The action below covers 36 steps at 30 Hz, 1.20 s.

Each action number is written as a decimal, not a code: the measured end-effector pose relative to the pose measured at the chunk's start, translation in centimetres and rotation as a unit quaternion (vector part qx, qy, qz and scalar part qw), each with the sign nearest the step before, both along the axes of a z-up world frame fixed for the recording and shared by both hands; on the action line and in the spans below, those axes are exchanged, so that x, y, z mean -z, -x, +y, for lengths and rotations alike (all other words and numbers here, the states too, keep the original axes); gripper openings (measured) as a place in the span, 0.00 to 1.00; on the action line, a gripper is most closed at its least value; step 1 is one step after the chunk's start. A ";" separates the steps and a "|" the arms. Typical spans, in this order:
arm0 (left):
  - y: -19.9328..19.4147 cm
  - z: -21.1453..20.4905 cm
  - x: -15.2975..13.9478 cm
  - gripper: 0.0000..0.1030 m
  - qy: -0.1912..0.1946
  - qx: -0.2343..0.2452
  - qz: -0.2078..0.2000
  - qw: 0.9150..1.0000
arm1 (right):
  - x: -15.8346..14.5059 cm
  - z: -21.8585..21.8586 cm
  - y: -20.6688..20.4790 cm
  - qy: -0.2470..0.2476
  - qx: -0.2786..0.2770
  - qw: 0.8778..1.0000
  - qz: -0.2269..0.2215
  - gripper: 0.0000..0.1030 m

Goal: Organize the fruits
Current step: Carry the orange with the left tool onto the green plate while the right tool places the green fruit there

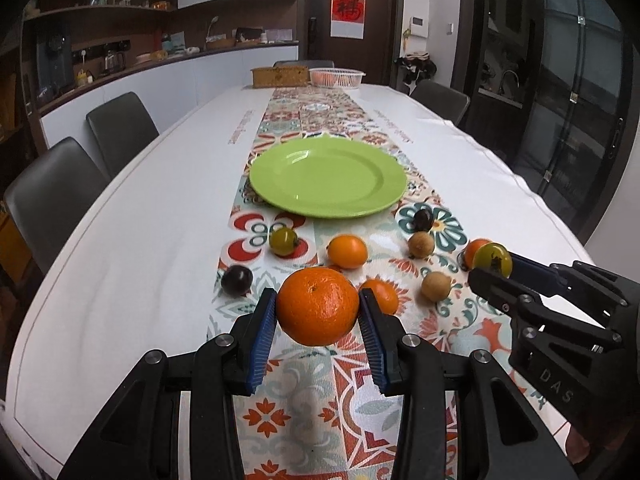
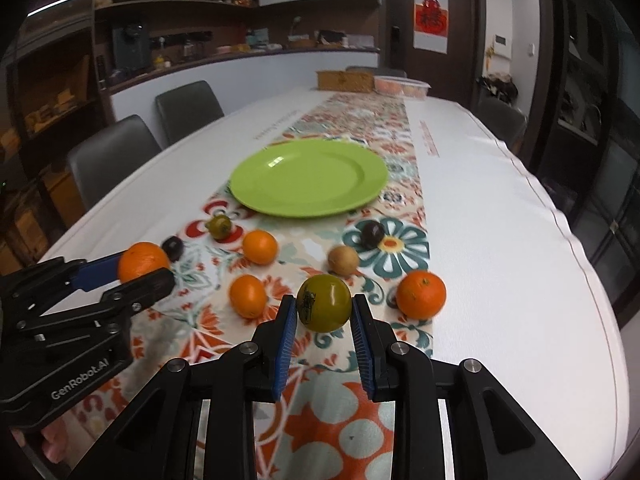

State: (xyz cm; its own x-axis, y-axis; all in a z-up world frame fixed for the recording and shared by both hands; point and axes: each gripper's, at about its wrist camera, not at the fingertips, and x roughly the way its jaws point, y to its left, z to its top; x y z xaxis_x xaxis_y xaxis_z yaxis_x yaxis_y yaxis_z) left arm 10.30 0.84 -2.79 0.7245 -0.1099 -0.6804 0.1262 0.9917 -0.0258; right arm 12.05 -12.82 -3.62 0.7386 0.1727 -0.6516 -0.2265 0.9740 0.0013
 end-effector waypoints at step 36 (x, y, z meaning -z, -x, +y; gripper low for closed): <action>-14.8 0.3 -2.5 0.39 -0.019 0.071 0.037 0.997 | -3.5 2.3 -14.7 0.014 -0.060 0.997 0.054 0.28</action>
State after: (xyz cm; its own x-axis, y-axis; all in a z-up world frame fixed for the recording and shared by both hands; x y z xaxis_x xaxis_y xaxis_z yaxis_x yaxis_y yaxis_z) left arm 25.14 1.17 -0.28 0.6510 -0.1810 -0.7372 0.2648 0.9643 -0.0028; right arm 26.80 -10.54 -0.16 0.6389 0.2360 -0.7322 -0.3420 0.9397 0.0044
